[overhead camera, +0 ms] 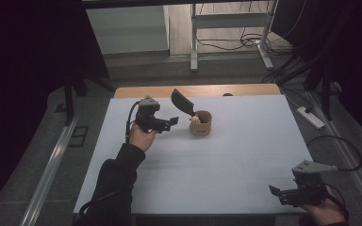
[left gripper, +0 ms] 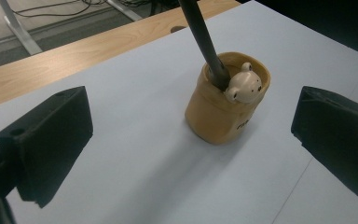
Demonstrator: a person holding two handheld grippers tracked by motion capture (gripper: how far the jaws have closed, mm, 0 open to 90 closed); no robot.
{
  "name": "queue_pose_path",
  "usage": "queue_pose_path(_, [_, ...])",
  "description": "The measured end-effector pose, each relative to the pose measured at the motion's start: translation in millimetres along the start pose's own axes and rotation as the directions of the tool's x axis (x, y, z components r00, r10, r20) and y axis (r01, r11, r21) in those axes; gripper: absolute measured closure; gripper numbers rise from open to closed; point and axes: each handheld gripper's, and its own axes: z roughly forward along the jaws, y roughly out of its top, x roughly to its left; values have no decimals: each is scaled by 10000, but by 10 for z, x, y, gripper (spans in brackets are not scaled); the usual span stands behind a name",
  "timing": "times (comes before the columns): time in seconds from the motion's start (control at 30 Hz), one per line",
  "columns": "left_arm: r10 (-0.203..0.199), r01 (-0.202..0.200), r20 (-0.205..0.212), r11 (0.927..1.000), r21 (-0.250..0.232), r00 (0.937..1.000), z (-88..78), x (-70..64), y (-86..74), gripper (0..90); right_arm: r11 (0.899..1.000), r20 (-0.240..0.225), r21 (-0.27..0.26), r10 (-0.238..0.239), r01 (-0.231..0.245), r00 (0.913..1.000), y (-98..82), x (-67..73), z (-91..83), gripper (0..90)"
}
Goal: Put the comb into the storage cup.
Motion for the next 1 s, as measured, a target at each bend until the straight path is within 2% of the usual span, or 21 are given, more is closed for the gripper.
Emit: queue_pose_path(1.0, [-304, 300, 198, 9994, 184, 9993, -202, -77, -139, 0, 10000, -11, -68, -44, 44, 10000, 1, 3, -4, 0])
